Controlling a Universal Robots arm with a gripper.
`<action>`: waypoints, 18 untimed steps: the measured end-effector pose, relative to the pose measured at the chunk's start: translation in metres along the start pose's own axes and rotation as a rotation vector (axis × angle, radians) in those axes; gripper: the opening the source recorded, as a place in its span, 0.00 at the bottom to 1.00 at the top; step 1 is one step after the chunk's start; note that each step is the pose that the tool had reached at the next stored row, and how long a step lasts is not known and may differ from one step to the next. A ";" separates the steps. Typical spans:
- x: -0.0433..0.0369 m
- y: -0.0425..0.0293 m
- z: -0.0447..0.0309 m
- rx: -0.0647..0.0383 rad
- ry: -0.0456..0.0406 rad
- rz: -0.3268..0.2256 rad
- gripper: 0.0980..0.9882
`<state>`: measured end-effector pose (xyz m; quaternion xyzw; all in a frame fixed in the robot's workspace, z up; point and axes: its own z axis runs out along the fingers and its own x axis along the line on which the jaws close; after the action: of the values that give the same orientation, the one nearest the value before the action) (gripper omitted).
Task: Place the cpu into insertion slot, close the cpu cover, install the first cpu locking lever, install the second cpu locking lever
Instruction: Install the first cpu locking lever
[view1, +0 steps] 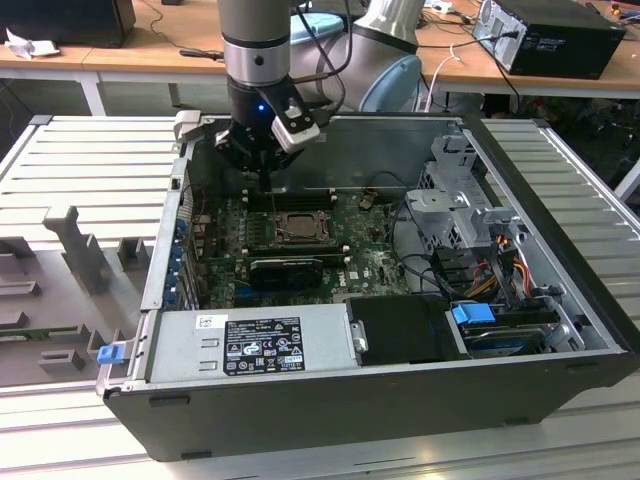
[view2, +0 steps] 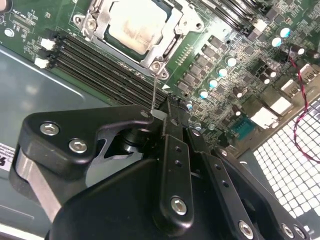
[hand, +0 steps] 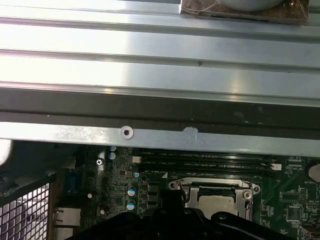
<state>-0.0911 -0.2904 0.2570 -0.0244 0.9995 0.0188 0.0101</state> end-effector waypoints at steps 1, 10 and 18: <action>-0.0008 0.0000 0.0001 0.000 0.0000 0.000 0.01; -0.0114 -0.0006 0.0010 0.000 0.0000 0.000 0.01; -0.0220 -0.0012 0.0024 0.000 -0.0001 0.000 0.01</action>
<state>-0.0691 -0.2905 0.2550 -0.0244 0.9995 0.0189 0.0102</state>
